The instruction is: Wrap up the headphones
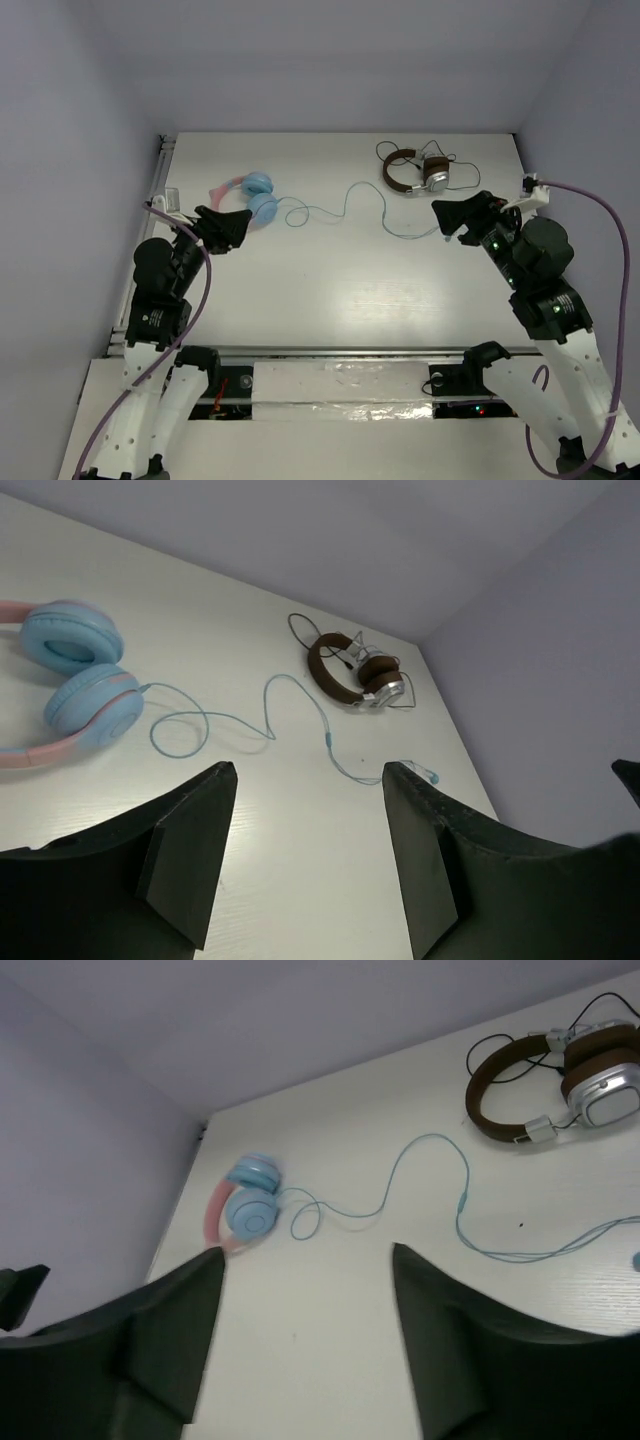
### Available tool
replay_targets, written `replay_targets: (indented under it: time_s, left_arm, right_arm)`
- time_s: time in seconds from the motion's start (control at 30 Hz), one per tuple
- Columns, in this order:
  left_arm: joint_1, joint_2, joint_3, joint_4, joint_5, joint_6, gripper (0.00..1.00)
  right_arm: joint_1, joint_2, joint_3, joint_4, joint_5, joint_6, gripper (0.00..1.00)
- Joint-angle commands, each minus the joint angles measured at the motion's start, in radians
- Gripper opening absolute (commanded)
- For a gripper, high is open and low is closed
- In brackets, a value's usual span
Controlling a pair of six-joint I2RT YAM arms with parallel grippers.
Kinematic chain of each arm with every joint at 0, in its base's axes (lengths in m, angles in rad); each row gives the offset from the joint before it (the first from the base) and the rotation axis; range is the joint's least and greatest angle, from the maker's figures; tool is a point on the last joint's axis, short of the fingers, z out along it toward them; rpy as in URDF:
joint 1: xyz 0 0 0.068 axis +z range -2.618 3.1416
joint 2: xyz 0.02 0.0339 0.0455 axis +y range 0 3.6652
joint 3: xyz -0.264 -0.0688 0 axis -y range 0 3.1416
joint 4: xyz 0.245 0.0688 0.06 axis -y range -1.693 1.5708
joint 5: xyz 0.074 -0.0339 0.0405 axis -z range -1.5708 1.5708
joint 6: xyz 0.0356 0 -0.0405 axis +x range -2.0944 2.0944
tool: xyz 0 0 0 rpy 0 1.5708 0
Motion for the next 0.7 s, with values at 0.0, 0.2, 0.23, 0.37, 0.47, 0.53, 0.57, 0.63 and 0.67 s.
replay_targets:
  time_s: [0.0,0.2,0.23,0.37,0.47,0.53,0.57,0.63,0.67]
  left_arm:
    - [0.003,0.007,0.068,-0.034,-0.08,0.018,0.57]
    - [0.003,0.066,0.177,-0.243,-0.282,0.067,0.46]
    - [0.003,0.077,0.196,-0.273,-0.323,0.075,0.42]
    - [0.003,0.166,0.234,-0.351,-0.411,0.132,0.08]
    - [0.003,0.238,0.217,-0.365,-0.471,0.139,0.0]
    - [0.003,0.276,0.204,-0.353,-0.511,0.141,0.0]
    - [0.003,0.318,0.202,-0.341,-0.525,0.151,0.0]
    - [0.003,0.364,0.201,-0.313,-0.572,0.161,0.0]
    - [0.003,0.411,0.204,-0.304,-0.586,0.162,0.0]
  right_arm:
    - [-0.005,-0.044,-0.012,0.054,-0.011,-0.01,0.79]
    - [-0.005,-0.065,-0.052,0.066,-0.038,0.022,0.54]
    - [-0.005,-0.067,-0.058,0.071,-0.037,0.022,0.43]
    - [-0.005,-0.062,-0.064,0.089,-0.133,0.036,0.14]
    - [-0.005,-0.053,-0.092,0.145,-0.215,0.06,0.06]
    - [-0.005,-0.052,-0.113,0.163,-0.215,0.062,0.0]
    - [-0.005,-0.05,-0.119,0.178,-0.2,0.059,0.0]
    - [-0.005,-0.041,-0.127,0.194,-0.199,0.057,0.0]
    - [-0.005,-0.036,-0.136,0.214,-0.215,0.056,0.0]
